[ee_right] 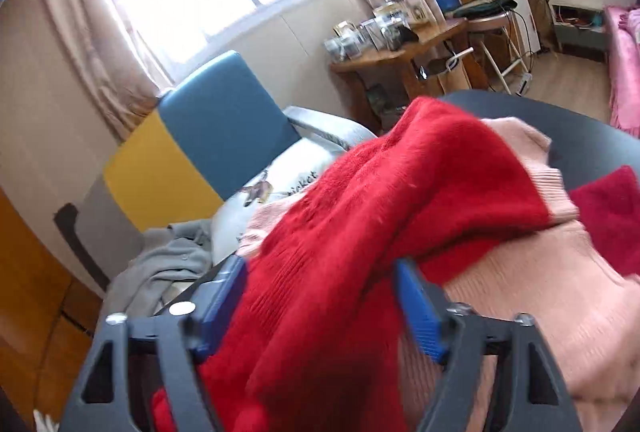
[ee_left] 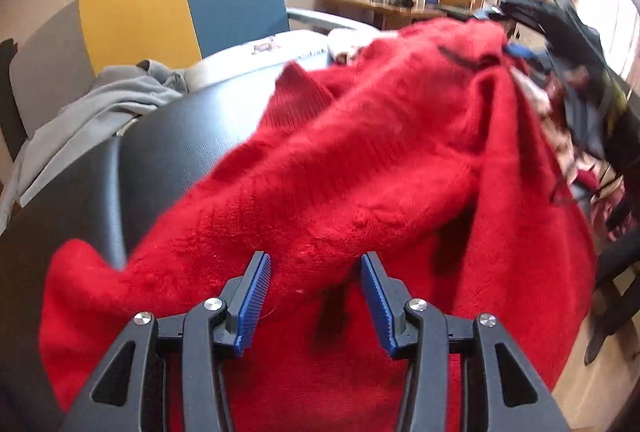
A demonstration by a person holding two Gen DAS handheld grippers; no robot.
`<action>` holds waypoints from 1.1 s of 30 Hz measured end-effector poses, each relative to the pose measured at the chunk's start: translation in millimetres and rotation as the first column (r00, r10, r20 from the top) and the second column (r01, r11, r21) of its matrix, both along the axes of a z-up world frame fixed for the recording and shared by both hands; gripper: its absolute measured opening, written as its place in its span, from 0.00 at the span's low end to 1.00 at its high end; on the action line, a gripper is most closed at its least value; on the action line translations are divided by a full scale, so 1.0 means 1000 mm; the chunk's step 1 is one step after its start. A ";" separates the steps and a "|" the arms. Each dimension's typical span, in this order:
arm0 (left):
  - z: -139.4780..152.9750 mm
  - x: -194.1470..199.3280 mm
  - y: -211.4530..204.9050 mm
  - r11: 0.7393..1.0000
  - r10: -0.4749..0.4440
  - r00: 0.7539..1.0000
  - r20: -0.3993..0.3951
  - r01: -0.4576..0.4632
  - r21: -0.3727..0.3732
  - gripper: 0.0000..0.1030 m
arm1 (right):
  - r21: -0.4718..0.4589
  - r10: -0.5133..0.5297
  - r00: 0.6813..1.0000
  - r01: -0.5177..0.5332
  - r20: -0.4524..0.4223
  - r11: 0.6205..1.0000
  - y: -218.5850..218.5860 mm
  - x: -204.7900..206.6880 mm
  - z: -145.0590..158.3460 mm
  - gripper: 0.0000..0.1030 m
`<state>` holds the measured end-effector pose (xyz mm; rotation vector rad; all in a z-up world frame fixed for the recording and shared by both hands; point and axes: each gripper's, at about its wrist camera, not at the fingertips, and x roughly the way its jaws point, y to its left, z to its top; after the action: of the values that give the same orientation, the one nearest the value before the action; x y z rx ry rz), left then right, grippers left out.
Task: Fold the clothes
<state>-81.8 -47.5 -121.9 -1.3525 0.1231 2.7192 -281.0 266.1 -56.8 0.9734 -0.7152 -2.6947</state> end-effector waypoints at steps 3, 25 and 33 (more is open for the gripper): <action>-0.015 0.002 0.000 0.999 0.003 1.000 0.024 -0.003 -0.042 0.47 | 0.003 0.050 0.999 -0.050 0.006 0.999 -0.011 0.004 -0.001 0.12; -0.010 0.216 -0.200 0.840 0.542 0.801 0.256 -0.508 -0.188 0.54 | -0.322 0.152 0.986 -0.168 -0.076 0.932 0.015 0.180 0.021 0.74; 0.071 0.233 -0.249 0.786 0.595 0.802 0.050 -0.593 0.172 0.53 | -0.203 0.284 0.956 -0.292 -0.070 0.935 -0.030 0.191 0.020 0.75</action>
<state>151.1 -296.1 -50.9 -1.5285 -0.6527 3.1138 -90.0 236.5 -37.2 0.8922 -0.7660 -2.3244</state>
